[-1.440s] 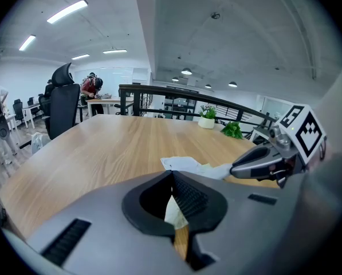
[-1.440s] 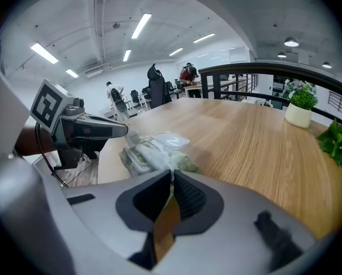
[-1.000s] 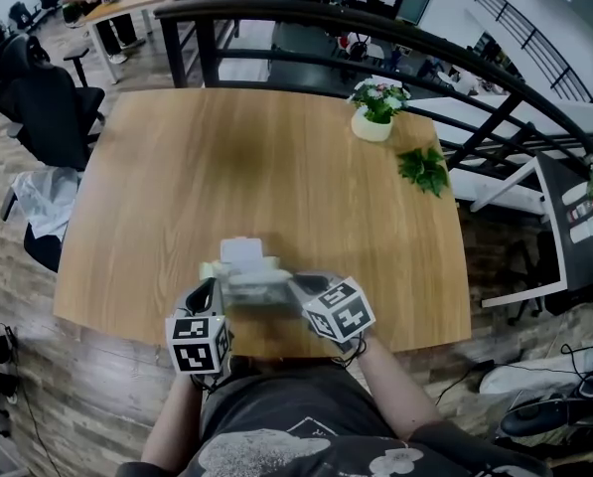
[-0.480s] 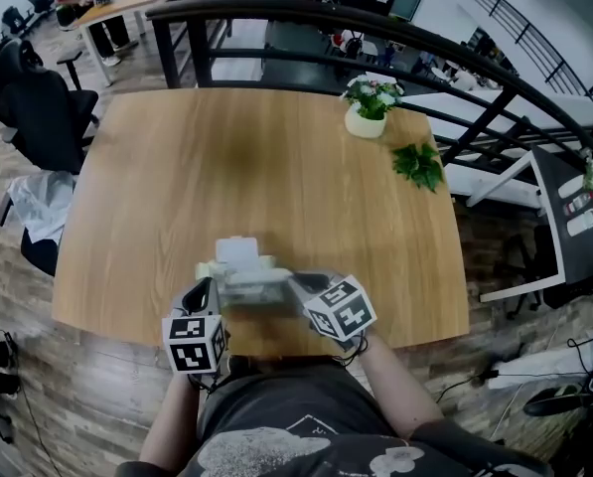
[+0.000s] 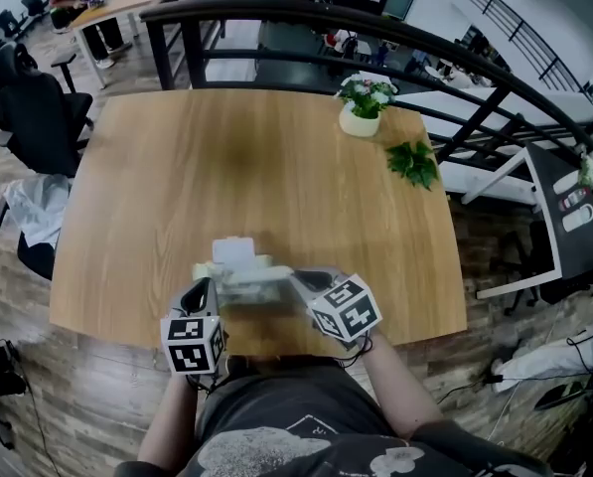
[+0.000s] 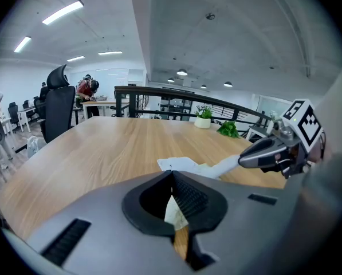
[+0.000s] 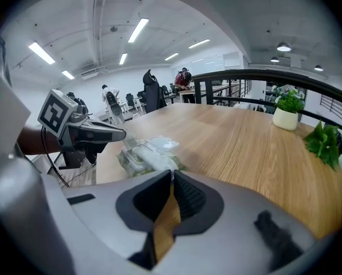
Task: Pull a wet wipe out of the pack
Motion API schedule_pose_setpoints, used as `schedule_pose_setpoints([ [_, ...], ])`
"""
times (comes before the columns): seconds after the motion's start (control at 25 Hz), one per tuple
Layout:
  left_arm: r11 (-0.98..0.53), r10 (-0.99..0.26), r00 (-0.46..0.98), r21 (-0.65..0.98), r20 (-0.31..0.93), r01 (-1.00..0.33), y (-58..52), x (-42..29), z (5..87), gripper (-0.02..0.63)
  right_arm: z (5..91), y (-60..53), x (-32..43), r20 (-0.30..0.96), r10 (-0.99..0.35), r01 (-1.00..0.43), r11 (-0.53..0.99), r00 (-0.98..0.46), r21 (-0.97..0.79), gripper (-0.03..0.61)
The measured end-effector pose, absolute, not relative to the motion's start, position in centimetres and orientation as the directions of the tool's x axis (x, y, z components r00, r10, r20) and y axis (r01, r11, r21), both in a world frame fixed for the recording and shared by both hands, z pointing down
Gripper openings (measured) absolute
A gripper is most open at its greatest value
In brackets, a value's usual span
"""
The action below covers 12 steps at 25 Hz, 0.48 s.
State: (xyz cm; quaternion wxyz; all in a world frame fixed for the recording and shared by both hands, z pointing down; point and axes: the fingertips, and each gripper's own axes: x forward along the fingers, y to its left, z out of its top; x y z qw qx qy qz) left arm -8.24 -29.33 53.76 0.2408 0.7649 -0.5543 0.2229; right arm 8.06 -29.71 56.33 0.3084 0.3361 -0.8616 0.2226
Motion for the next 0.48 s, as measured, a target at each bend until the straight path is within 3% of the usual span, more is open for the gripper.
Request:
schedule_pose_setpoints([
  [0.48,-0.289,-0.747,0.306,0.126,0.590,-0.949,-29.3,-7.7,53.1,0.015,54.2,-29.7,8.9,0.651,-0.499,-0.743,0.651,-0.572,-0.155,0.035],
])
